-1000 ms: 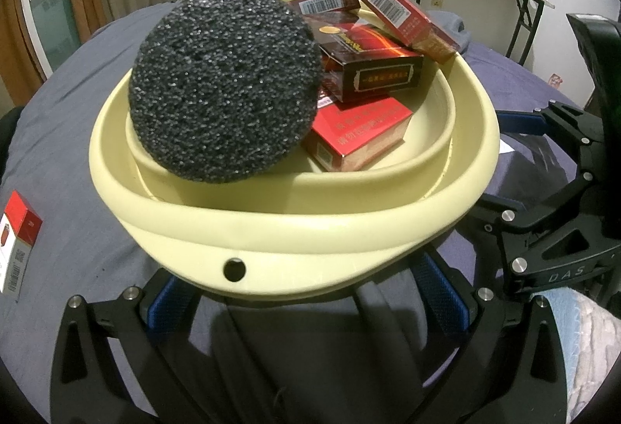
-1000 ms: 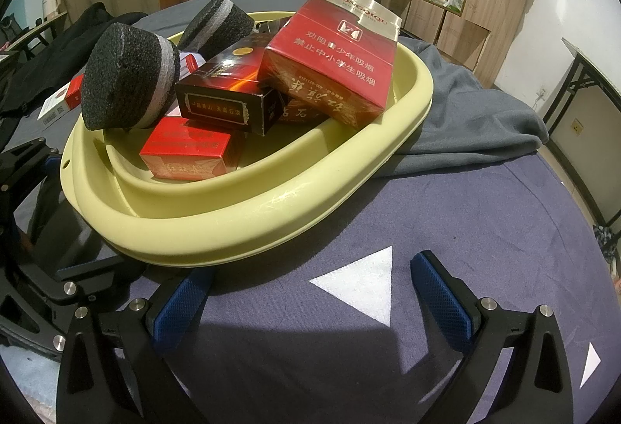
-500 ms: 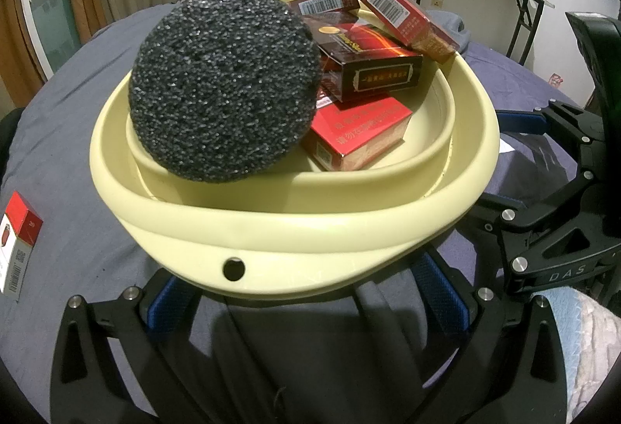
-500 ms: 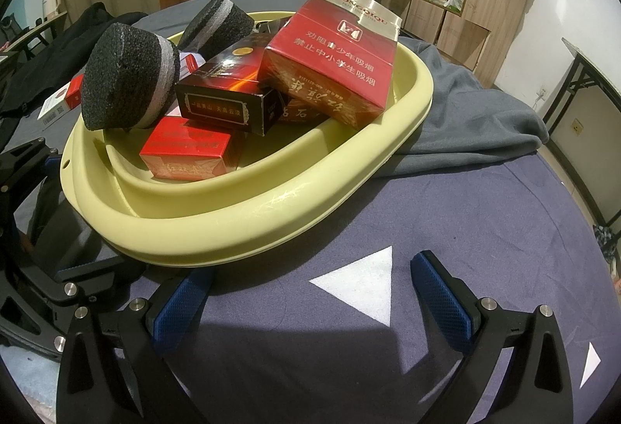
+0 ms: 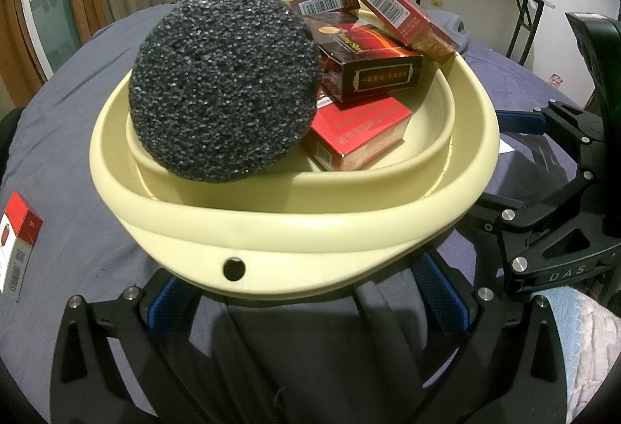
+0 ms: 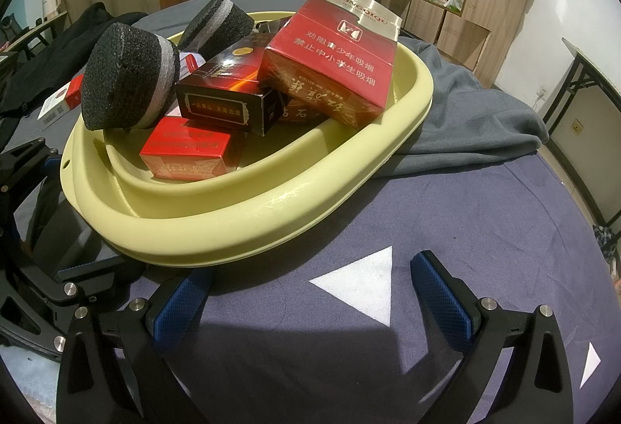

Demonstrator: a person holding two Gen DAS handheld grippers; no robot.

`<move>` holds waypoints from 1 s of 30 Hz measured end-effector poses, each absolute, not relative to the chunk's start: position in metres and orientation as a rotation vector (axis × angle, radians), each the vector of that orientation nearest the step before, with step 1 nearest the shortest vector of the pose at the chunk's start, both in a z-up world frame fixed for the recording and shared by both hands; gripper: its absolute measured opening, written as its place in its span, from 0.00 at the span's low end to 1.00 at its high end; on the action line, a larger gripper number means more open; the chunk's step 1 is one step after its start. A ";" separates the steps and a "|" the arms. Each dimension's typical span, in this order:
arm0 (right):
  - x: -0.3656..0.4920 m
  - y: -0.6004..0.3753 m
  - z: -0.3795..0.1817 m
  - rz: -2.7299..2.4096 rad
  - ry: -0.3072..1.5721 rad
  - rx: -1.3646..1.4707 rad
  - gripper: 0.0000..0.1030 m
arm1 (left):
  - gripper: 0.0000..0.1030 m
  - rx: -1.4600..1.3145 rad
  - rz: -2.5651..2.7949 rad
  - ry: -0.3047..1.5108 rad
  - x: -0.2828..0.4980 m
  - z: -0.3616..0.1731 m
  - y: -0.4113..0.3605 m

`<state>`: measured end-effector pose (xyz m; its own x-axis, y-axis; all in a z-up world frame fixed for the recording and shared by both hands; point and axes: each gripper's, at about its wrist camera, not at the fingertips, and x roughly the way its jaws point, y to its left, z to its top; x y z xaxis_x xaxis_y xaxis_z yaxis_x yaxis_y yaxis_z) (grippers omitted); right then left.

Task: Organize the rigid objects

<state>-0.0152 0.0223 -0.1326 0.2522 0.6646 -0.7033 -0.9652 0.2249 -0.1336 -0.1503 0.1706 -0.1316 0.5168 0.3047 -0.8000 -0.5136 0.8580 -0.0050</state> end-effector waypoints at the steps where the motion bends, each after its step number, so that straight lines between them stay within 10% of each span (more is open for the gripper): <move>1: -0.015 0.022 -0.133 1.213 0.576 -0.629 1.00 | 1.00 -0.255 0.497 0.903 -0.150 -0.132 0.171; 30: -0.017 0.022 -0.133 1.212 0.574 -0.631 1.00 | 1.00 -0.255 0.497 0.902 -0.152 -0.132 0.170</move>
